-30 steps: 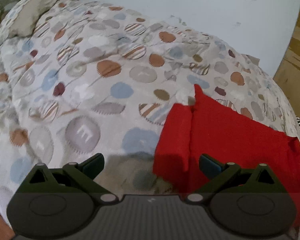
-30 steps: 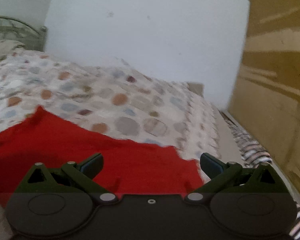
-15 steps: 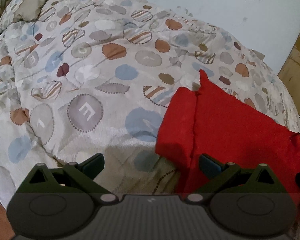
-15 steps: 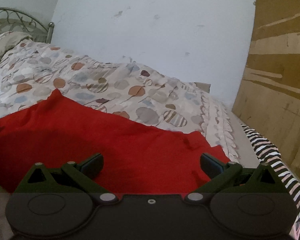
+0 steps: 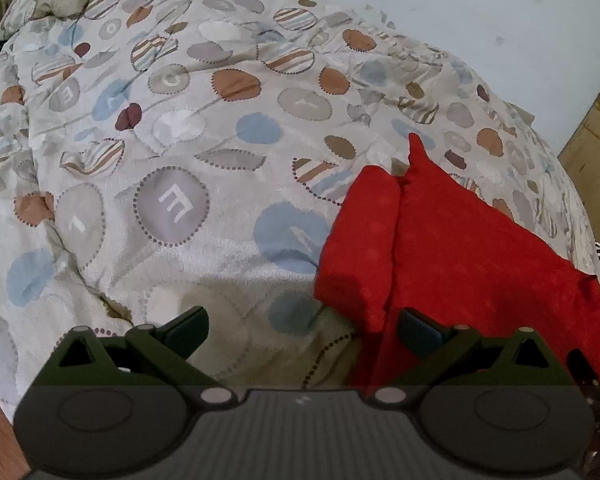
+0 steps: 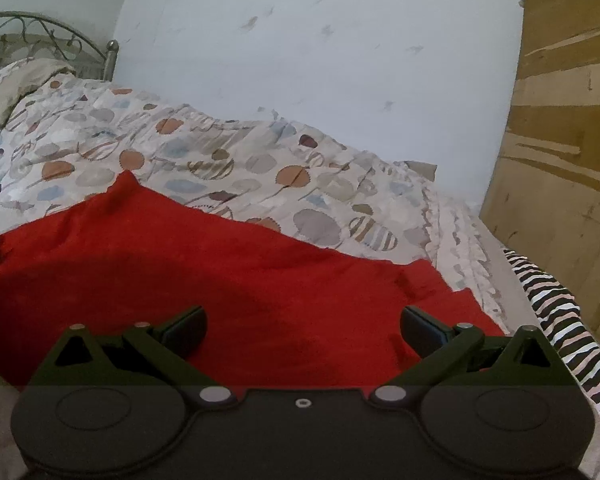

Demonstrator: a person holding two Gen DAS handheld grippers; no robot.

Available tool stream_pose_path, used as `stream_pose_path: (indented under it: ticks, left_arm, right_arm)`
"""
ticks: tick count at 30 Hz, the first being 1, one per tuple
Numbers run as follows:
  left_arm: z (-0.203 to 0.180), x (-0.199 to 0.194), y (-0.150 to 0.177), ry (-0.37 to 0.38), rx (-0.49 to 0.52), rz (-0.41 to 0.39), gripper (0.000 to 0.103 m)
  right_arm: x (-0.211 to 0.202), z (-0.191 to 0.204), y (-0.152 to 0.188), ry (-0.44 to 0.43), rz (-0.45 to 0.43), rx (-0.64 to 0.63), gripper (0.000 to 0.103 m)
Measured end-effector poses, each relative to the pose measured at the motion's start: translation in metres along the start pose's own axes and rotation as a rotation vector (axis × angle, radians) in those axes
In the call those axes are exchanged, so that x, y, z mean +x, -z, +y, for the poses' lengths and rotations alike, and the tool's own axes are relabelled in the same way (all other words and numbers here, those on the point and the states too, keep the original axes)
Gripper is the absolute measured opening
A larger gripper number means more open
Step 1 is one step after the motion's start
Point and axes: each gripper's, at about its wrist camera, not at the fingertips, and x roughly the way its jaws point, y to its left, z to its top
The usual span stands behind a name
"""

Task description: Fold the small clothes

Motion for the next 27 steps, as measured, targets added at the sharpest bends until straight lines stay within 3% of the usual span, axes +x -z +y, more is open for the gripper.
stream_pose_path:
  ticks: [9, 17, 27]
  left_arm:
    - [-0.012, 0.01, 0.009, 0.159, 0.04, -0.061, 0.103]
    - [-0.02, 0.042, 0.007, 0.137, 0.062, -0.028, 0.103]
    - [-0.012, 0.033, 0.014, 0.149, 0.045, -0.043, 0.102]
  right_arm:
    - [0.011, 0.019, 0.007, -0.014, 0.047, -0.078, 0.102]
    - [0.017, 0.015, 0.012, -0.041, 0.061, -0.039, 0.102]
    - [0.02, 0.013, 0.014, -0.052, 0.068, -0.013, 0.102]
